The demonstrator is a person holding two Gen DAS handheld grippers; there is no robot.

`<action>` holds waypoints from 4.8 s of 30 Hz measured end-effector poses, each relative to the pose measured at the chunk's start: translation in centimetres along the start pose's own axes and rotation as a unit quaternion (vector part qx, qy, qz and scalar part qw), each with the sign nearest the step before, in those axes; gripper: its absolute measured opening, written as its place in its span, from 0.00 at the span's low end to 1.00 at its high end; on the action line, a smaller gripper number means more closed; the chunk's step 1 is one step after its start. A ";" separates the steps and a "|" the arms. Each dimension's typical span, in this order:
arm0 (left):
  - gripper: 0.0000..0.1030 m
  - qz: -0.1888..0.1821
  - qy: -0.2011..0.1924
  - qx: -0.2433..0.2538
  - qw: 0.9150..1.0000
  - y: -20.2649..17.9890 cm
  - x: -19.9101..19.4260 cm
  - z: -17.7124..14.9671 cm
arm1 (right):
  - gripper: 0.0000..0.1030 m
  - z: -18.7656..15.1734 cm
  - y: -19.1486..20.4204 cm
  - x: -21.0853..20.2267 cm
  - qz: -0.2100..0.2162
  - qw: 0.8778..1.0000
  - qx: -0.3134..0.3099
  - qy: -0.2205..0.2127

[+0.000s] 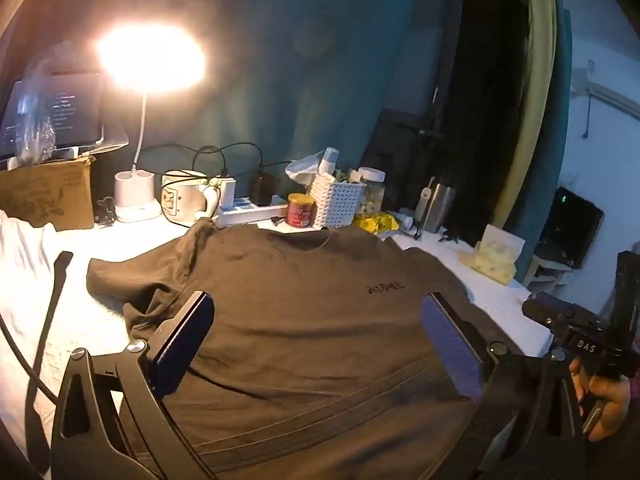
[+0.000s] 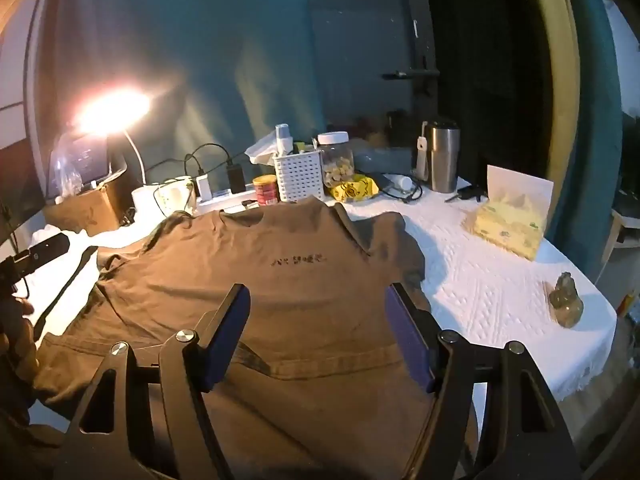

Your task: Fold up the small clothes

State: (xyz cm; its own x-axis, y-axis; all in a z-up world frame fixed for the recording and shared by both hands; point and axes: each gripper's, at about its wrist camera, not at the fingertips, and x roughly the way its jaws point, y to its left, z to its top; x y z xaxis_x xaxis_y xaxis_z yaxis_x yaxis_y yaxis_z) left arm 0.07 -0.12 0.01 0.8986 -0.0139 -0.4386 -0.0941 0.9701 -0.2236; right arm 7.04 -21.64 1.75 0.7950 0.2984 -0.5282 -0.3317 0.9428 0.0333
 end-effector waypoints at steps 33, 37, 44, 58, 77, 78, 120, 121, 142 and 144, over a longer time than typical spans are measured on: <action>0.99 0.029 -0.061 0.021 0.997 -1.9 -1.6 0.0 | 0.71 0.8 0.5 -0.3 0.006 1.000 0.008 -0.016; 0.99 0.030 -0.063 0.025 0.997 -2.2 -1.7 0.0 | 0.71 0.8 0.3 -0.2 0.007 1.000 0.010 -0.016; 0.99 0.022 -0.064 0.032 0.997 -2.3 -1.8 0.1 | 0.71 0.8 0.2 -0.2 0.008 1.000 0.010 -0.016; 0.99 0.019 -0.072 0.030 0.997 -2.6 -2.1 0.1 | 0.71 0.6 0.1 -0.3 0.008 1.000 0.010 -0.017; 0.99 0.015 -0.074 0.026 0.997 -2.9 -2.1 0.0 | 0.71 0.7 0.1 -0.2 0.008 1.000 0.011 -0.015; 0.99 0.015 -0.074 0.027 0.997 -2.8 -2.2 0.0 | 0.71 0.6 0.0 -0.2 0.009 1.000 0.012 -0.015; 0.99 0.018 0.003 0.036 0.999 -5.0 6.1 4.3 | 0.71 4.2 -7.5 6.9 -0.008 0.997 0.066 0.031; 0.99 0.019 0.006 0.034 0.999 -5.0 6.4 4.5 | 0.71 4.5 -7.9 7.4 -0.008 0.997 0.067 0.033; 0.99 0.044 0.049 0.026 0.998 -3.8 14.3 6.9 | 0.71 7.2 -12.6 17.5 0.000 0.994 0.056 0.094; 0.99 0.048 0.051 0.028 0.997 -3.5 15.0 7.0 | 0.71 7.5 -13.0 18.7 0.008 0.993 0.057 0.102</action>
State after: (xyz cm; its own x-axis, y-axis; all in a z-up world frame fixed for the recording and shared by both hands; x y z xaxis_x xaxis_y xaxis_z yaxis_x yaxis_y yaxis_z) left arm 16.91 -2.05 0.27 0.8376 0.0579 -0.5432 -0.1509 0.9802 -0.1282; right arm 30.06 -27.23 -2.23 0.6667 0.2874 -0.6877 -0.2741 0.9525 0.1324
